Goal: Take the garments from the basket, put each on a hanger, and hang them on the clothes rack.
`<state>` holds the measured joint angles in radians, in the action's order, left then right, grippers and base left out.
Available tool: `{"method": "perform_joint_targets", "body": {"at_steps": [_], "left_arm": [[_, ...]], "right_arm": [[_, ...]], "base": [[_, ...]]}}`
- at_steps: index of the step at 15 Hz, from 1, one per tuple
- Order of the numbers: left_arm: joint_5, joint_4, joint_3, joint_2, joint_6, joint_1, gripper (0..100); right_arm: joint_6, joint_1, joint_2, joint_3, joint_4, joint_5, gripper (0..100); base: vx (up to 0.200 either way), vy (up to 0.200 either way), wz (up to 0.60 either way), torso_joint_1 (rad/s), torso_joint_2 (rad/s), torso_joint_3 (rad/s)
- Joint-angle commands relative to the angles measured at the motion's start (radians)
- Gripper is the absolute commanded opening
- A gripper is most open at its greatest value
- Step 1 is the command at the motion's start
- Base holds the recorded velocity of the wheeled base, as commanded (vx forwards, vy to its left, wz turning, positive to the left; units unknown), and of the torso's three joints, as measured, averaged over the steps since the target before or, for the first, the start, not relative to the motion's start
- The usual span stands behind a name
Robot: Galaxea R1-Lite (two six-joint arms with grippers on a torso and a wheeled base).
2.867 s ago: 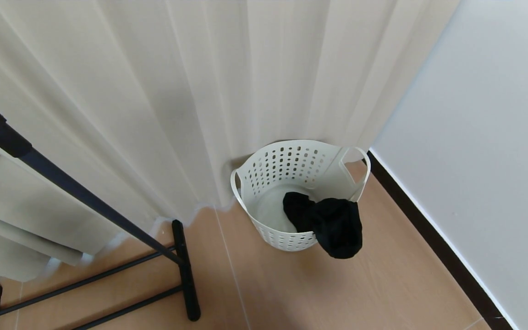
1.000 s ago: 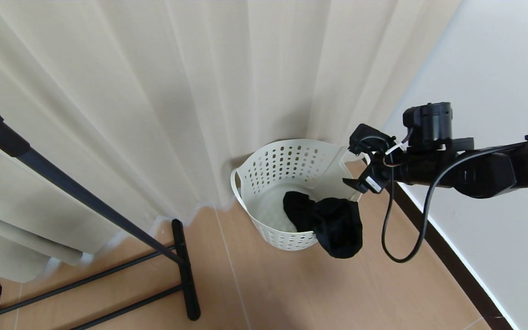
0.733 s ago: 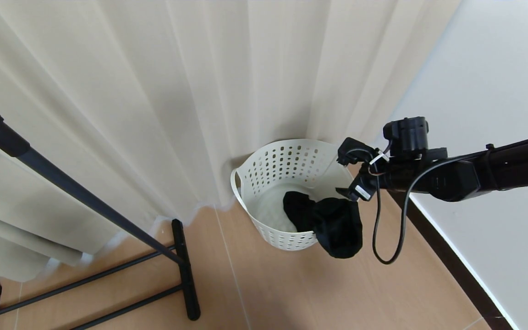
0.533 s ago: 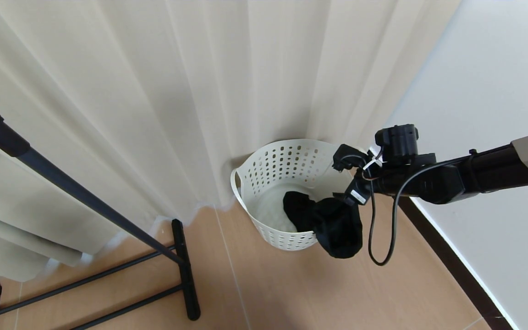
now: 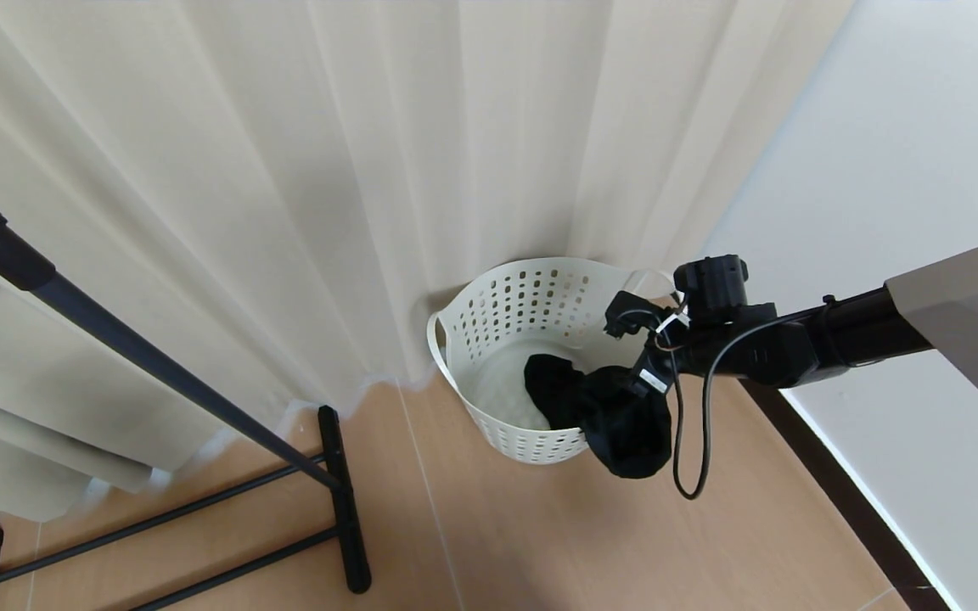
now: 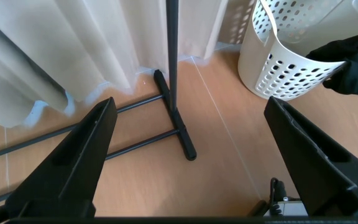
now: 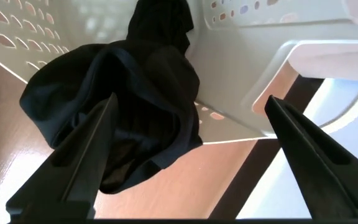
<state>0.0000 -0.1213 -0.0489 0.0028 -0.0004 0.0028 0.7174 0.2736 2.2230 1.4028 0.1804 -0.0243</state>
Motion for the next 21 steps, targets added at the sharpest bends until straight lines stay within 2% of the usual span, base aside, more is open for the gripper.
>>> {"method": "perform_joint_targets", "body": {"at_steps": [1, 3, 8, 11, 21], "left_arm": [[0.0, 0.0, 0.0, 0.002, -0.001, 0.0, 100], [-0.002, 0.0, 0.0, 0.002, 0.0, 0.0, 100], [-0.003, 0.0, 0.0, 0.002, 0.002, 0.0, 100], [-0.003, 0.0, 0.0, 0.002, 0.005, 0.0, 100], [-0.002, 0.0, 0.0, 0.002, -0.003, 0.0, 100]], "right_arm": [[0.0, -0.001, 0.02, 0.012, 0.001, -0.003, 100], [0.002, -0.004, 0.063, 0.047, 0.001, -0.036, 100], [0.004, -0.011, 0.099, 0.078, -0.001, -0.045, 100], [0.005, -0.013, 0.135, 0.104, -0.001, -0.077, 100], [0.008, -0.034, 0.231, 0.191, -0.002, -0.091, 100]], "base": [[0.0, 0.0, 0.0, 0.0, 0.0, 0.0], [0.0, 0.0, 0.0, 0.0, 0.0, 0.0], [0.0, 0.0, 0.0, 0.0, 0.0, 0.0], [0.0, 0.0, 0.0, 0.0, 0.0, 0.0], [0.0, 0.0, 0.0, 0.0, 0.0, 0.0]]}}
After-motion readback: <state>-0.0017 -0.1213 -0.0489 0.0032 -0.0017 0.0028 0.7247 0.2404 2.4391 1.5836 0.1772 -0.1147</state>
